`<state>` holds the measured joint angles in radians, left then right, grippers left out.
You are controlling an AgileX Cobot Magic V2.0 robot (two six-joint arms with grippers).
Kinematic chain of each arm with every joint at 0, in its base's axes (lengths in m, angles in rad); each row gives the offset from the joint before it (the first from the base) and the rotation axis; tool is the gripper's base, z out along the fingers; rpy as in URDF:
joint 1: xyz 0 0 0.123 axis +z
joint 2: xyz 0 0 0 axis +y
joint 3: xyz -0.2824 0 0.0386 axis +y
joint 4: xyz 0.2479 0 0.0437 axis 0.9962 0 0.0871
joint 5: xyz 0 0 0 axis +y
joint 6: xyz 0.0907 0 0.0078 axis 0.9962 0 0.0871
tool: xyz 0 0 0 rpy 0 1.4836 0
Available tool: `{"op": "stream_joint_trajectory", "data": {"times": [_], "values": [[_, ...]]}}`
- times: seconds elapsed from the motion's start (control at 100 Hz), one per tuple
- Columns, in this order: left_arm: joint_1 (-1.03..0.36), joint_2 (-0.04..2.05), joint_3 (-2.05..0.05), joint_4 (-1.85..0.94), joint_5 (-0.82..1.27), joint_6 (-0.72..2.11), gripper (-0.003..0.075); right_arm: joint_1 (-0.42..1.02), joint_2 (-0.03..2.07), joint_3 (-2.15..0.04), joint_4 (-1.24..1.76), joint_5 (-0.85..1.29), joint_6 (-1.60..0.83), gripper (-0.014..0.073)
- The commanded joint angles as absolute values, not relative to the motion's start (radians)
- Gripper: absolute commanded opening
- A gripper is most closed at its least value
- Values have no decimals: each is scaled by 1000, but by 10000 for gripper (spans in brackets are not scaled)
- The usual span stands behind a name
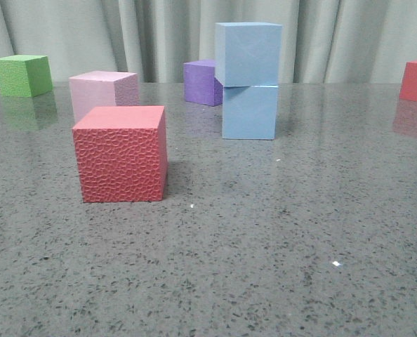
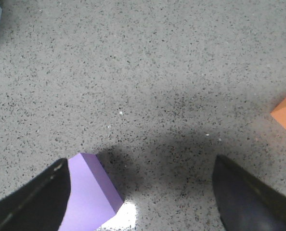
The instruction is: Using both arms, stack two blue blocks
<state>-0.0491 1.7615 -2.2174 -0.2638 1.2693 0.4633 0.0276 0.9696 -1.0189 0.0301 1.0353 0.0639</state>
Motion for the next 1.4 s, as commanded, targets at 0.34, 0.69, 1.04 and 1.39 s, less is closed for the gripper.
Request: {"op": "stream_joint_trajectory", "data": {"times": [0.34,0.69,1.04,1.39], "values": [[-45,1471,-1799,-237,1120,442,640,20,958,-1042,26,974,53,600],[-45,1146,-1305,-236,855,362,640,20,958,-1042,26,965,53,600],[-45,882,-970,-235,762,297,640,20,958,-1042,25,954,53,600],[-45,799,-899,-235,750,257,640,20,958,-1042,26,945,53,600]]}}
